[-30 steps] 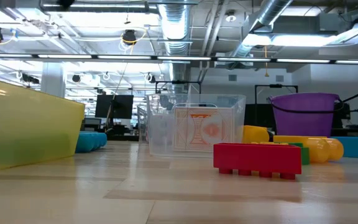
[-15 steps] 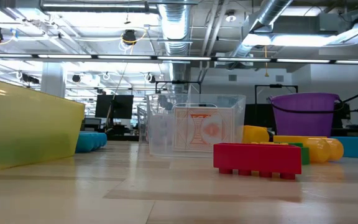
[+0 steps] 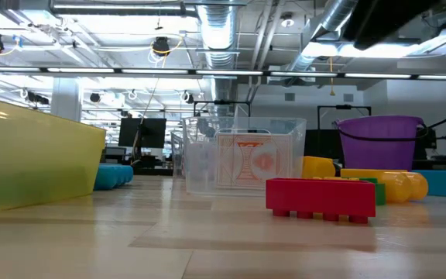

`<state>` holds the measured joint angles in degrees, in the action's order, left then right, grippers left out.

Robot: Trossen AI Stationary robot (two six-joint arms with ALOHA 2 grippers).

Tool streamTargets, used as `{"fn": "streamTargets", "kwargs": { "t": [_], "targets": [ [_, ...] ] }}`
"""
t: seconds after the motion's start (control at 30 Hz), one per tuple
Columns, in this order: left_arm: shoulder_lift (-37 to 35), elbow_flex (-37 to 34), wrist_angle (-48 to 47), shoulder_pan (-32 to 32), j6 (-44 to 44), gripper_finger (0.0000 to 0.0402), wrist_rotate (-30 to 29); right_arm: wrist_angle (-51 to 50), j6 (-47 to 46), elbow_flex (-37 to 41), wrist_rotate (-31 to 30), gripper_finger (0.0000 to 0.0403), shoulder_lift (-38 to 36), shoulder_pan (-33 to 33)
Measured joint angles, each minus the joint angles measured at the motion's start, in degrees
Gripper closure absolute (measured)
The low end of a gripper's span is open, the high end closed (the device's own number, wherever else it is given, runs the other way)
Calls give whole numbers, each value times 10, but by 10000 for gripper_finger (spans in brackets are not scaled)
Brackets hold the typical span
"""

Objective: Pick & Place Toys
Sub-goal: Put the green game piece into the yellow bin

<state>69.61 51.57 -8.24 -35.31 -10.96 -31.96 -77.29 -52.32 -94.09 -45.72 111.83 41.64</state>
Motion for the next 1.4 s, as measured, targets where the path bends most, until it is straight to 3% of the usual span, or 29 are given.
{"fn": "streamTargets", "kwargs": {
  "t": [0.2,0.47,0.77,0.97,1.13,1.4],
  "targets": [
    [0,1,5,0,6,234,0,141,175,41,143,3,-1,-49],
    [0,1,3,0,6,234,0,174,292,76,289,3,-1,-95],
    [0,1,2,0,8,234,1,224,358,80,367,3,-1,-131],
    [0,1,2,0,9,234,2,255,373,127,399,3,-1,-139],
    [0,1,1,0,9,234,2,300,362,182,412,3,-1,-143],
    [0,1,2,0,8,234,2,337,335,207,409,3,-4,-138]
  ]
}}
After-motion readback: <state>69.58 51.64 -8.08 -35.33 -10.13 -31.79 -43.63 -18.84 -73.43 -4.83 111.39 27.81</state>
